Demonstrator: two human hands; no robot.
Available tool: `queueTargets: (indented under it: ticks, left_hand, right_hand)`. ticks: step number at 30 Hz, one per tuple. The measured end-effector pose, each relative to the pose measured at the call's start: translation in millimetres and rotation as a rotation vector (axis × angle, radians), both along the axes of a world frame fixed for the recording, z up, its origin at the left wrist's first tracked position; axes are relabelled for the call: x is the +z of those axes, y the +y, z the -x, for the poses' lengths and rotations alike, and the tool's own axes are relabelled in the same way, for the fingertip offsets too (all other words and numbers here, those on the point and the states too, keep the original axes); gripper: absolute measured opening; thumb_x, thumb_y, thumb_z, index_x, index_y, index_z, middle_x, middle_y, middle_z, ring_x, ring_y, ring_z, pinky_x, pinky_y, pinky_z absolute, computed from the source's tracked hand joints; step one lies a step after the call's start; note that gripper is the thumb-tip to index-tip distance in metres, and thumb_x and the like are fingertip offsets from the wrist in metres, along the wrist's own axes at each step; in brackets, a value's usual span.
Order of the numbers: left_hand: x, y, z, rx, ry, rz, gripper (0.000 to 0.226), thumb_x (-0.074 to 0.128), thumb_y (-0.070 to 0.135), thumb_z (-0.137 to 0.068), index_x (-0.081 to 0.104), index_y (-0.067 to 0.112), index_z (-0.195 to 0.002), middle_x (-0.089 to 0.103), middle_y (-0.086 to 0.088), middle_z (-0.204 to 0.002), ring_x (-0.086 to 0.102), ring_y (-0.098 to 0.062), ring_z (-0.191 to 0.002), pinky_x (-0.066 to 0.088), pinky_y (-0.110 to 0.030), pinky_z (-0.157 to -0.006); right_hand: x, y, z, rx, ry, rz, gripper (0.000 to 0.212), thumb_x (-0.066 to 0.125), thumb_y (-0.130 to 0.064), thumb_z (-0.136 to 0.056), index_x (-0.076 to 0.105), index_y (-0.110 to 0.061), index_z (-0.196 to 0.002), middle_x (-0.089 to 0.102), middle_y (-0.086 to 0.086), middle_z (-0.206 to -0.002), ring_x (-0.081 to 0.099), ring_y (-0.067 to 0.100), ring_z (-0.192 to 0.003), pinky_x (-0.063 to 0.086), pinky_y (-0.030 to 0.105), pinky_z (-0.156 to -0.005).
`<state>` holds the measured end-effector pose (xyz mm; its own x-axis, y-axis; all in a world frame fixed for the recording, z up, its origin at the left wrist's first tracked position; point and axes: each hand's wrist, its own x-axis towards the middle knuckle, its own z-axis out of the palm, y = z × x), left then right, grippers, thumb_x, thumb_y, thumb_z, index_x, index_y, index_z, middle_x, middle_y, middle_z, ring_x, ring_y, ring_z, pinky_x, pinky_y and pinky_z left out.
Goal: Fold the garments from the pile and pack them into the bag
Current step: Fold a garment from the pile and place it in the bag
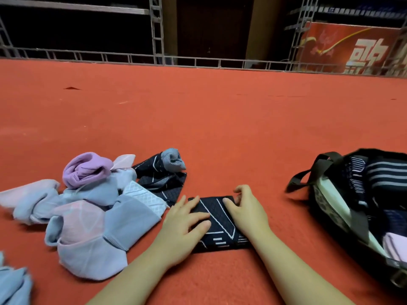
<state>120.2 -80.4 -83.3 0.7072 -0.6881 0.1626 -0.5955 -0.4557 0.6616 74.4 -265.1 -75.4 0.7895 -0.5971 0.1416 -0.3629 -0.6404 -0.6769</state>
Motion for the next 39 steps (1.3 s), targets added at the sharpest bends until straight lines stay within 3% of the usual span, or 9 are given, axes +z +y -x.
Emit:
queueTargets:
  ticks: [3,7,15,21,23,26,32,35,39]
  left_hand:
    - [5.1,-2.8,-1.3,-0.052,-0.028,-0.257,0.056,0.018,0.063,-0.086,0.043,0.047,-0.134,0.018,0.019,-0.155,-0.001,-0.009,-0.146,-0.006,-0.041,-0.118]
    - [4.5,-5.7,-1.6,-0.039,-0.038,-0.325,0.062,0.009,0.061,-0.084,0.036,0.048,-0.138,0.014,0.018,-0.156,0.000,-0.010,-0.146,-0.008,-0.042,-0.117]
    - [1.0,2.5,-6.2,-0.058,-0.050,-0.250,0.085,-0.003,0.075,-0.065,0.038,0.050,-0.135,0.012,0.023,-0.154,-0.007,-0.007,-0.145,-0.013,-0.043,-0.116]
    - [1.9,8.6,-7.6,-0.184,-0.202,-0.177,0.083,0.044,0.090,-0.046,0.041,0.057,-0.122,0.019,0.039,-0.137,-0.006,0.005,-0.140,-0.024,-0.039,-0.109]
    - [0.9,5.7,-8.0,-0.143,-0.168,-0.097,0.054,0.043,0.074,-0.064,0.056,0.053,-0.112,0.038,0.046,-0.121,0.010,0.008,-0.138,-0.023,-0.036,-0.109]
    - [0.7,3.2,-9.4,-0.075,-0.053,-0.020,0.026,0.039,0.051,-0.081,0.063,0.050,-0.093,0.053,0.041,-0.104,0.022,0.015,-0.130,-0.018,-0.037,-0.112]
    - [-5.7,3.9,-16.8,-0.077,0.074,0.027,0.032,0.037,0.051,-0.081,0.065,0.035,-0.084,0.056,0.037,-0.105,0.024,0.031,-0.118,-0.015,-0.035,-0.113]
    - [-7.6,6.1,-13.9,-0.131,0.075,0.046,0.058,0.043,0.065,-0.067,0.069,0.017,-0.087,0.063,0.022,-0.114,0.028,0.028,-0.121,-0.019,-0.038,-0.114]
    - [-2.1,2.8,-9.7,-0.098,0.100,0.048,0.045,0.045,0.068,-0.063,0.065,0.028,-0.066,0.062,0.034,-0.094,0.049,0.019,-0.104,-0.016,-0.037,-0.113]
  right_hand:
    - [-0.5,-6.4,25.4,0.240,-0.245,-0.179,0.032,0.065,-0.039,-0.079,0.050,-0.039,-0.108,0.046,-0.016,-0.120,0.049,0.004,-0.113,0.038,0.015,-0.091]
    - [-7.3,-19.7,61.0,0.641,0.003,0.089,0.036,0.062,-0.069,-0.059,0.054,-0.062,-0.093,0.026,-0.036,-0.135,0.010,-0.006,-0.138,0.013,0.020,-0.110]
    - [-8.4,-21.1,54.2,0.608,0.031,0.158,0.033,0.059,-0.065,-0.061,0.063,-0.056,-0.093,0.029,-0.039,-0.128,0.014,0.003,-0.139,0.016,0.039,-0.117]
    - [-8.7,-21.1,52.9,0.537,-0.202,0.064,0.022,0.048,-0.048,-0.080,0.063,-0.034,-0.089,0.050,-0.028,-0.120,0.026,-0.007,-0.132,0.021,0.023,-0.110]
    - [-6.2,-21.9,55.3,0.523,-0.220,-0.011,0.014,0.052,-0.047,-0.078,0.056,-0.039,-0.088,0.053,-0.024,-0.120,0.027,-0.008,-0.131,0.021,0.014,-0.107]
    - [-4.9,-19.5,57.5,0.541,-0.154,-0.053,0.047,0.065,-0.052,-0.062,0.052,-0.040,-0.105,0.044,-0.028,-0.125,0.026,-0.011,-0.131,0.020,0.006,-0.104]
    - [-1.8,-14.9,54.5,0.509,-0.189,-0.081,0.020,0.069,-0.031,-0.069,0.057,-0.037,-0.084,0.063,-0.026,-0.089,0.058,-0.003,-0.084,0.041,0.014,-0.079]
    - [1.3,-12.1,57.7,0.474,-0.260,-0.172,0.011,0.067,-0.027,-0.073,0.057,-0.030,-0.078,0.063,-0.021,-0.073,0.055,-0.003,-0.065,0.042,0.014,-0.063]
    - [-2.8,-8.8,46.4,0.360,-0.222,-0.224,0.025,0.073,-0.024,-0.080,0.049,-0.030,-0.086,0.058,-0.011,-0.067,0.049,0.001,-0.058,0.039,0.023,-0.058]
